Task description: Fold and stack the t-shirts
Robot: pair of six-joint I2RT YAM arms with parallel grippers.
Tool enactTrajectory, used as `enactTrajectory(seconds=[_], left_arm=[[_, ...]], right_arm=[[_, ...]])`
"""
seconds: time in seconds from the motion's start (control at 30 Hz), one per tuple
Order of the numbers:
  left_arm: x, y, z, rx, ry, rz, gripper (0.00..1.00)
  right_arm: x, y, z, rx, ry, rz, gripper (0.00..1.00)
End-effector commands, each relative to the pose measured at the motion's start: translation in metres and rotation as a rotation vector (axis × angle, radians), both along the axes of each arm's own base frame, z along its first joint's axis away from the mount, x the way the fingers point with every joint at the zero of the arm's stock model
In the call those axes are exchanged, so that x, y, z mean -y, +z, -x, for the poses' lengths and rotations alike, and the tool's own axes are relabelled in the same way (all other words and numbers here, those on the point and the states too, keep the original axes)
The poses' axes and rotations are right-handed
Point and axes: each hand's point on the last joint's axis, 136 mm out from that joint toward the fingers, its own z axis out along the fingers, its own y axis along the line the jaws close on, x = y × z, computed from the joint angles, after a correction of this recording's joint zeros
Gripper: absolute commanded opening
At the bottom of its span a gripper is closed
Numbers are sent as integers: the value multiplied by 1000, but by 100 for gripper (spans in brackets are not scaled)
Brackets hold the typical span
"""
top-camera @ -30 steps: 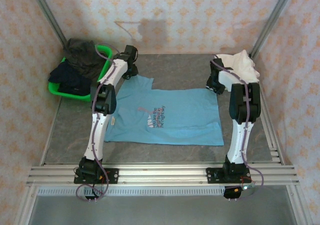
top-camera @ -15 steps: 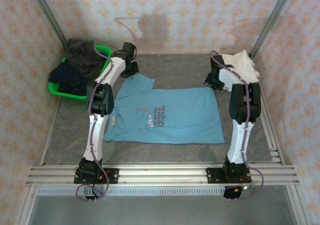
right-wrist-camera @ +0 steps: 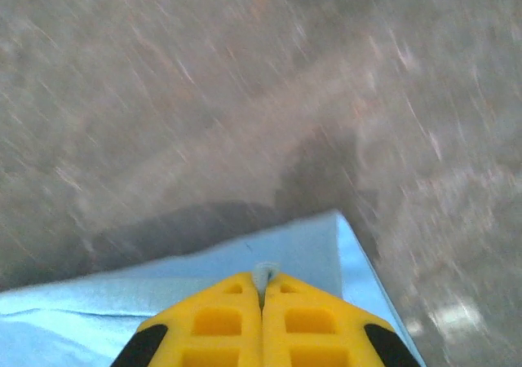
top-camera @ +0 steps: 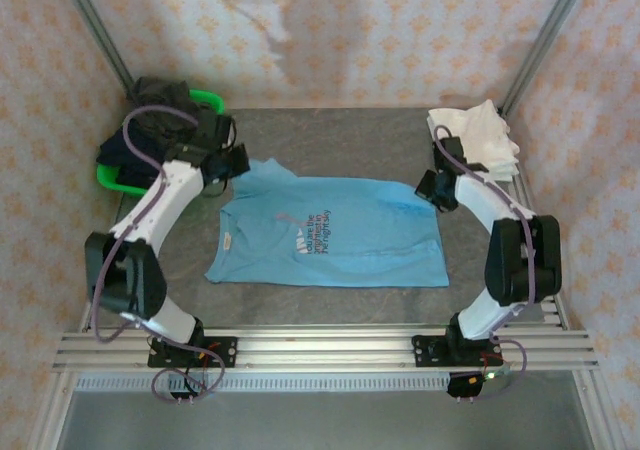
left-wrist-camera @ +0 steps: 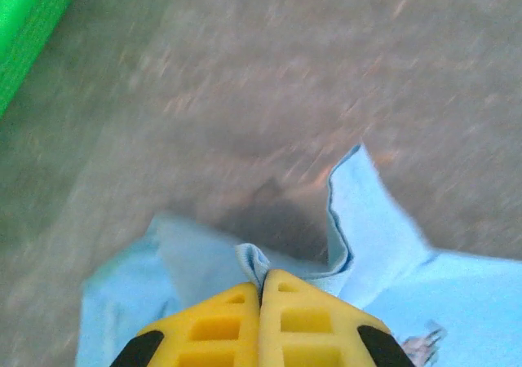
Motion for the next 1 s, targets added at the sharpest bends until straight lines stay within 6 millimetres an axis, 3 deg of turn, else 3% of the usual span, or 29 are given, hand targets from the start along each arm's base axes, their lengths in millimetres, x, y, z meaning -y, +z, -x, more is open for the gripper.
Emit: enactTrajectory(seconds=[0.0,0.1,0.2,0.4,0.57,0.67,0.83,0.97], left_arm=[[-16,-36,29,-3,61,-47,0],[-19,-67,51,-34,100,-24,0],[-22,-80,67,-71,117,-25,0],[-31,-76,86,-70,152,-48,0],[-34,-50,92,-3,161,-42,0],[-34,-45,100,12,150,-48,0],[-29,-69,112,-40,134,-66,0],[-30,-87,120,-77,158,-62,0]], right_arm=[[4,-11,21,-4,-37,3,0],[4,-19,32,-16,-38,-3,0],[5,-25,43,-44,-36,3,0],[23,-27,60,-57,-88,60,0],[25,-20,62,-43,-72,74,0],[31,-26,67,-83,-72,107,0],[15,-39,73,-93,-52,13,1],[19,-42,85,-122,-77,27,9]])
